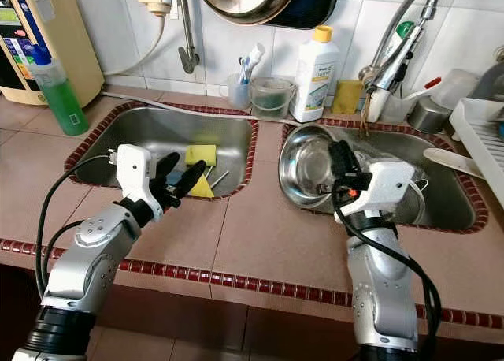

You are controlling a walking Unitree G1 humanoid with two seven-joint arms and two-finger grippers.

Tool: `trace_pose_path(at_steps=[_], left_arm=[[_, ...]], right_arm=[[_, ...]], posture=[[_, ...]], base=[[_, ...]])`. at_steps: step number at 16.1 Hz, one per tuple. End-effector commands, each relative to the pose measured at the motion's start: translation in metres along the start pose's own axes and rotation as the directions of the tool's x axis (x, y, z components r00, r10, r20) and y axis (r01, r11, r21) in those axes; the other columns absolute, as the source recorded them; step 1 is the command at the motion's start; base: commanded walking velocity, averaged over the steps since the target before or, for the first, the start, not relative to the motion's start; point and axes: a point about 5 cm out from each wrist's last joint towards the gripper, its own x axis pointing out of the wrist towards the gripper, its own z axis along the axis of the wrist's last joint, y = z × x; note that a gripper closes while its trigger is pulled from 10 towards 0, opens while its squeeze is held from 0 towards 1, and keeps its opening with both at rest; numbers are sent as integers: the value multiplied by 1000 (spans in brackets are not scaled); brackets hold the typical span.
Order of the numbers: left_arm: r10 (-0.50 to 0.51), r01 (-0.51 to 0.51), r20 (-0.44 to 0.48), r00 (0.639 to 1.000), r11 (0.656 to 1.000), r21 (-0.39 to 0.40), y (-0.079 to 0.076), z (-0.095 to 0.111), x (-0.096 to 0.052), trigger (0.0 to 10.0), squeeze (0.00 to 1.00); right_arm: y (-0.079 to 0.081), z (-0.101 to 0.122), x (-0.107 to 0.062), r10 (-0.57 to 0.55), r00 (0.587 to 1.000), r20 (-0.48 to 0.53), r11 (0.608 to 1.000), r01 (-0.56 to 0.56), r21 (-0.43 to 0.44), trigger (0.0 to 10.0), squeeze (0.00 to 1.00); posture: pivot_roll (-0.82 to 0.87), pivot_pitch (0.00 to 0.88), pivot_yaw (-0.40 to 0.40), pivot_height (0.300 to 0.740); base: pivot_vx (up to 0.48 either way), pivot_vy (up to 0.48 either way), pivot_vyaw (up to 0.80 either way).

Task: Kitchen organization

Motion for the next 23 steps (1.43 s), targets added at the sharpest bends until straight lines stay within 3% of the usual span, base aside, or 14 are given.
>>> trace_pose_path(at_steps=[1,11,23], left_arm=[[-20,20,-9,1000,1000,-2,-2,1,3,10000,0],[-45,45,-25,999,999,1,-8,-3,2,10000,0],[-86,87,-23,996,996,37,-15,-4,-1,10000,0]], right_arm=[[0,3,3,2,1000,18,1000,-2,-6,10000,0],[3,-1,2,10,1000,17,1000,-10,-13,10000,0],[3,-2,0,15,1000,9,1000,-14,-20,10000,0]], posture=[[-123,0,-33,740],[-121,0,-35,740],[-124,0,-39,740]], base=[[0,259,0],[0,403,0],[0,0,0]])
